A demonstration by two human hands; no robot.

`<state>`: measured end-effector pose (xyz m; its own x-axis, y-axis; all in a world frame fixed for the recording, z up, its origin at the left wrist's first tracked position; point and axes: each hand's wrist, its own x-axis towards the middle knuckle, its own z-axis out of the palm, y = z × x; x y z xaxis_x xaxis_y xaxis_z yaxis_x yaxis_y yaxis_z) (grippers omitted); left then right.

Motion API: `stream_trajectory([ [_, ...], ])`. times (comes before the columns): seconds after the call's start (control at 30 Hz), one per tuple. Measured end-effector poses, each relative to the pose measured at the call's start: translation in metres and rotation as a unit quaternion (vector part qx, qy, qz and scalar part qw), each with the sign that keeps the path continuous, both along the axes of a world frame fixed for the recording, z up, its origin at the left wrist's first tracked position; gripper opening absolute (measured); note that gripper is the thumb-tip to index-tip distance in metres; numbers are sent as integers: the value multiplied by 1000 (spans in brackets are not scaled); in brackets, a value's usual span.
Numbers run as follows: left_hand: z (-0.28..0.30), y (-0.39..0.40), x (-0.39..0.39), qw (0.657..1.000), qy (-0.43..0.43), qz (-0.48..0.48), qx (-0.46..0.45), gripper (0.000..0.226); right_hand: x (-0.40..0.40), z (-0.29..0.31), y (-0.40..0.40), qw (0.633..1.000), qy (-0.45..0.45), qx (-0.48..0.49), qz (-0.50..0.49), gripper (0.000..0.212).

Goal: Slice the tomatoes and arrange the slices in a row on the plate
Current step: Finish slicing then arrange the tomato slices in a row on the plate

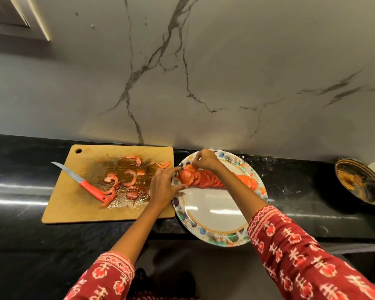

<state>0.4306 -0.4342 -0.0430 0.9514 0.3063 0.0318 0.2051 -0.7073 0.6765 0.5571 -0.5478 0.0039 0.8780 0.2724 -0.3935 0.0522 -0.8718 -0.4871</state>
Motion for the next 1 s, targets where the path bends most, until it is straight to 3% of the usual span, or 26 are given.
stream_trajectory([
  [0.07,2,-3,7,998,35,-35,32,78,0,-1,4,1000,25,-17,7,28],
  [0.17,-1,-4,11,997,59,-37,44,74,4,-4,4,999,50,7,-21,25],
  [0.33,-5,-7,13,999,44,-19,21,58,5,-2,-15,993,32,74,-84,15],
  [0.73,1,9,9,999,28,-22,-13,74,-13,15,-54,986,88,126,-56,10],
  [0.87,1,1,5,1000,7,-9,-22,68,-15,18,-78,971,61,191,-129,8],
  [1.0,-3,-11,7,999,-11,-9,-34,66,-16,18,-108,957,22,209,-200,25],
])
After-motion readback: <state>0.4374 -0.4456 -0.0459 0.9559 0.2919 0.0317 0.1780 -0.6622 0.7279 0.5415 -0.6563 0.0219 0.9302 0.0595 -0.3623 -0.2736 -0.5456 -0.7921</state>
